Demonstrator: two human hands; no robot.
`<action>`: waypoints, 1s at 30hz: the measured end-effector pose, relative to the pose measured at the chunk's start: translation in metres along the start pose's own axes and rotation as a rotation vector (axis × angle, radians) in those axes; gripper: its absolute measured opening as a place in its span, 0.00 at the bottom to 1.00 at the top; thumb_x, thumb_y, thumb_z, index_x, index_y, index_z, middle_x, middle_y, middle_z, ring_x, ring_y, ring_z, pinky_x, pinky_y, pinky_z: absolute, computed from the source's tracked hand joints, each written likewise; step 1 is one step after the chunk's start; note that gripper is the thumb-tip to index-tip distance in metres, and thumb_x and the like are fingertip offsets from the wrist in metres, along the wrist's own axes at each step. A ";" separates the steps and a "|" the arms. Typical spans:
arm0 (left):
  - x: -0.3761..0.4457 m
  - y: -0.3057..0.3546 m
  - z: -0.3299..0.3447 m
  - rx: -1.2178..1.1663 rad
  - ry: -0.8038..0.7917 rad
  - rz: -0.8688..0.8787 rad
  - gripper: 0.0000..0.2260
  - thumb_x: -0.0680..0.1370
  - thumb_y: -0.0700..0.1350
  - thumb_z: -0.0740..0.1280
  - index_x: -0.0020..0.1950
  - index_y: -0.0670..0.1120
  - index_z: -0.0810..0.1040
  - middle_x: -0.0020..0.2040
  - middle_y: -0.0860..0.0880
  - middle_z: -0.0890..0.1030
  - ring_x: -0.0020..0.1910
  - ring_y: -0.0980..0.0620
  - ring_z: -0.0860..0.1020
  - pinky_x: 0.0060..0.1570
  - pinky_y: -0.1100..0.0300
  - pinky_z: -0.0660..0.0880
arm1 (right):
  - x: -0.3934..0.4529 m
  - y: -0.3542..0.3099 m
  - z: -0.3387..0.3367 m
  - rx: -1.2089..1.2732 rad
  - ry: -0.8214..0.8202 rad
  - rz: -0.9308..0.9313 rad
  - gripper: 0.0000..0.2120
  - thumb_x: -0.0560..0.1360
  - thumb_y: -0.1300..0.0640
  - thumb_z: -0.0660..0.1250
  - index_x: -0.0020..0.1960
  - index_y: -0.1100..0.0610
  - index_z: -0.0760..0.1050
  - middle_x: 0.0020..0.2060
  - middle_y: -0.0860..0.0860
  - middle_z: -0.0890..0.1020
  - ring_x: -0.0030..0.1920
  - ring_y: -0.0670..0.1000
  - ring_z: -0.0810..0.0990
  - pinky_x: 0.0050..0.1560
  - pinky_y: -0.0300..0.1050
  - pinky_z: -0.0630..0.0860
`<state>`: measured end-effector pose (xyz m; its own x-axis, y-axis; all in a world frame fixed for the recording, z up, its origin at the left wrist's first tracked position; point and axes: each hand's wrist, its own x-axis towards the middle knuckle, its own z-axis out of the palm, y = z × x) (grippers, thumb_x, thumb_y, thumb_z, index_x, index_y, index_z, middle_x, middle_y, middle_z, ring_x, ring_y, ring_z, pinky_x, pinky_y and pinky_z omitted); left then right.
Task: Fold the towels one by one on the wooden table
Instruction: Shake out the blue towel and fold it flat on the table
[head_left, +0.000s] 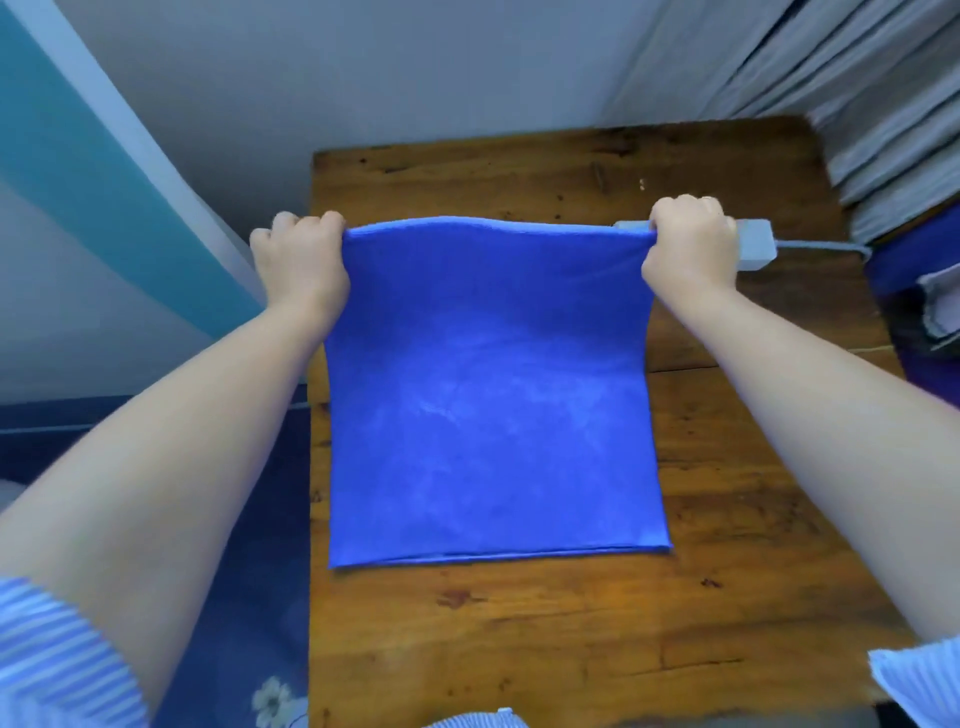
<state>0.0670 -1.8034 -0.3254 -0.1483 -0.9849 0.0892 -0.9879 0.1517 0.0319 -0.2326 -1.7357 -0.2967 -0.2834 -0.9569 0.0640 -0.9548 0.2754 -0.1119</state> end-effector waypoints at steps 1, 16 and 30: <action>0.000 -0.001 -0.002 -0.033 0.041 0.001 0.11 0.72 0.30 0.57 0.50 0.36 0.75 0.47 0.35 0.79 0.51 0.36 0.71 0.45 0.48 0.64 | -0.003 0.000 -0.004 0.010 0.038 0.004 0.06 0.71 0.70 0.60 0.48 0.67 0.73 0.48 0.64 0.77 0.52 0.64 0.72 0.48 0.54 0.69; -0.167 -0.046 0.017 -0.188 -0.170 0.352 0.09 0.59 0.22 0.67 0.31 0.33 0.73 0.28 0.37 0.74 0.29 0.39 0.74 0.25 0.51 0.71 | -0.170 0.039 0.049 -0.049 -0.104 -0.029 0.05 0.62 0.74 0.61 0.36 0.69 0.73 0.36 0.65 0.76 0.41 0.64 0.73 0.42 0.52 0.66; -0.208 -0.051 0.024 -0.069 -0.281 0.427 0.14 0.52 0.20 0.68 0.27 0.35 0.72 0.24 0.39 0.73 0.26 0.41 0.73 0.23 0.61 0.64 | -0.226 0.049 0.052 -0.083 -0.012 -0.282 0.11 0.51 0.75 0.70 0.31 0.69 0.72 0.28 0.64 0.75 0.30 0.63 0.76 0.33 0.49 0.74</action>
<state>0.1477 -1.6081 -0.3691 -0.5539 -0.8166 -0.1623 -0.8326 0.5412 0.1178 -0.2102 -1.5106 -0.3680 -0.0051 -0.9976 0.0690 -0.9999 0.0044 -0.0103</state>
